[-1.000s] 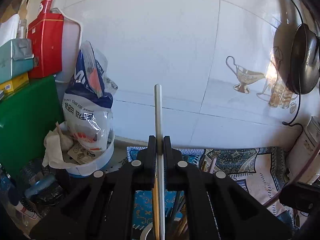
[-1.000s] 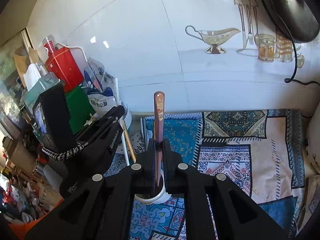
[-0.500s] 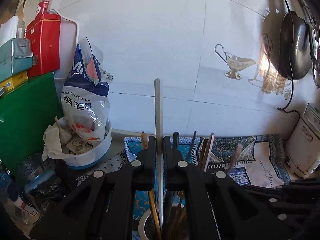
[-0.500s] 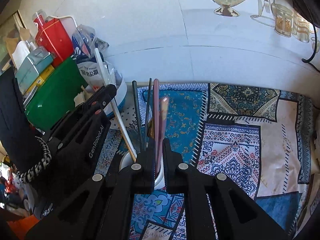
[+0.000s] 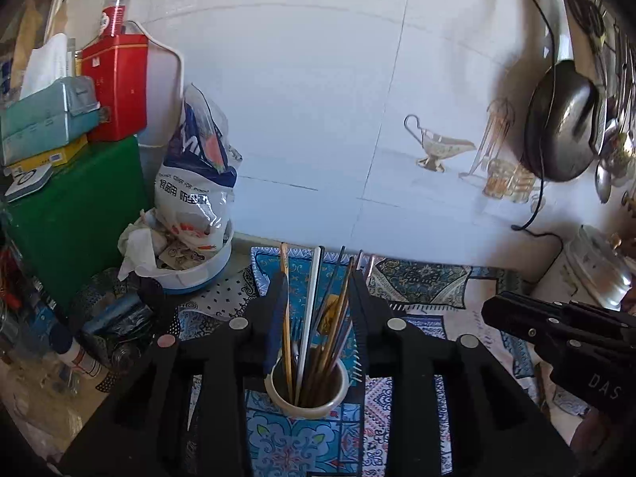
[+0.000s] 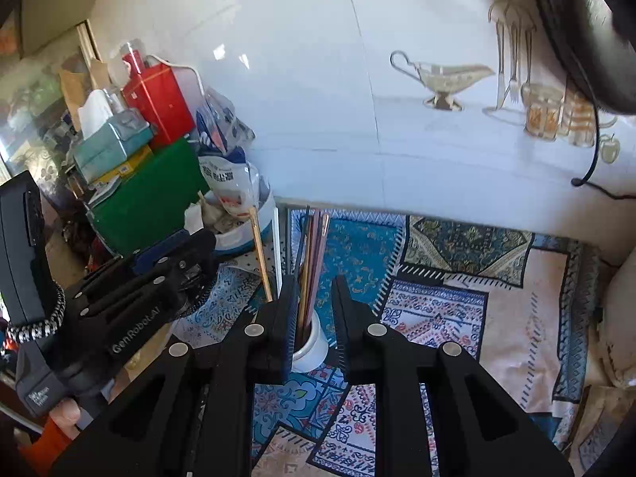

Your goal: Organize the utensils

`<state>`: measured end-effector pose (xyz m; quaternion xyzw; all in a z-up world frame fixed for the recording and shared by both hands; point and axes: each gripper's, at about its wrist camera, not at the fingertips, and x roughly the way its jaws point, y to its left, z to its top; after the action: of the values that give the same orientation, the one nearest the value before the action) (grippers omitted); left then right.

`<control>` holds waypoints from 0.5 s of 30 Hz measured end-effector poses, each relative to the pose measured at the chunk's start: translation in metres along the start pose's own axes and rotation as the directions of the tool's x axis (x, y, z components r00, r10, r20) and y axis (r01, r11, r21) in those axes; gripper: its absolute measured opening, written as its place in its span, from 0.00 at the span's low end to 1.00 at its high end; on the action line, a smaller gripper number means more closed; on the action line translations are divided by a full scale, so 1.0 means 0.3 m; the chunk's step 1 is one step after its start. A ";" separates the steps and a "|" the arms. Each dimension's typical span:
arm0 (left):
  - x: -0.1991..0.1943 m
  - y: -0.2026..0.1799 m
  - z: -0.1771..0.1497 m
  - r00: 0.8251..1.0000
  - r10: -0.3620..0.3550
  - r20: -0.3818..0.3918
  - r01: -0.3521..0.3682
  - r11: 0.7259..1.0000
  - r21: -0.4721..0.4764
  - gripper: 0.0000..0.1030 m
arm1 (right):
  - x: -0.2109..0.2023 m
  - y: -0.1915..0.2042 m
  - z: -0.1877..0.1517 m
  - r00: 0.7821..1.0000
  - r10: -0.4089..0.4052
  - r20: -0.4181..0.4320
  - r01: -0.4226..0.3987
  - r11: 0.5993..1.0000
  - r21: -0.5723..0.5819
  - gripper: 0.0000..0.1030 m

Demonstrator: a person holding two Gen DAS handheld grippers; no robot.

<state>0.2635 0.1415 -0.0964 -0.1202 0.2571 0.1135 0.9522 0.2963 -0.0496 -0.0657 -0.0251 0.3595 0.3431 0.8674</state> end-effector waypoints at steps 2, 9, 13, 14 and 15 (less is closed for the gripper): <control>-0.090 -0.013 0.019 0.999 -0.001 0.037 0.002 1.000 -0.015 0.36 | -0.095 0.008 0.005 0.998 -0.015 0.066 0.018 0.999 -0.034 0.15; -0.435 -0.090 0.065 0.981 -0.018 0.193 0.011 0.999 0.038 0.44 | -0.409 0.061 -0.013 0.962 -0.026 0.272 0.042 0.998 -0.053 0.15; -0.645 -0.143 0.046 0.955 -0.037 0.295 0.004 0.994 0.111 0.55 | -0.564 0.128 -0.055 0.924 -0.057 0.379 0.081 0.996 -0.047 0.19; -0.683 -0.150 0.037 0.950 -0.046 0.309 0.009 0.993 0.121 0.57 | -0.606 0.147 -0.074 0.910 -0.069 0.408 0.094 0.995 -0.041 0.23; -0.731 -0.156 0.024 0.944 -0.059 0.324 0.016 0.991 0.132 0.60 | -0.645 0.163 -0.095 0.898 -0.081 0.433 0.106 0.994 -0.034 0.25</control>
<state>0.0950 0.0654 0.0309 -0.0436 0.0999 0.0972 0.9893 0.1513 -0.1322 0.0471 0.0098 0.1473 0.3081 0.9398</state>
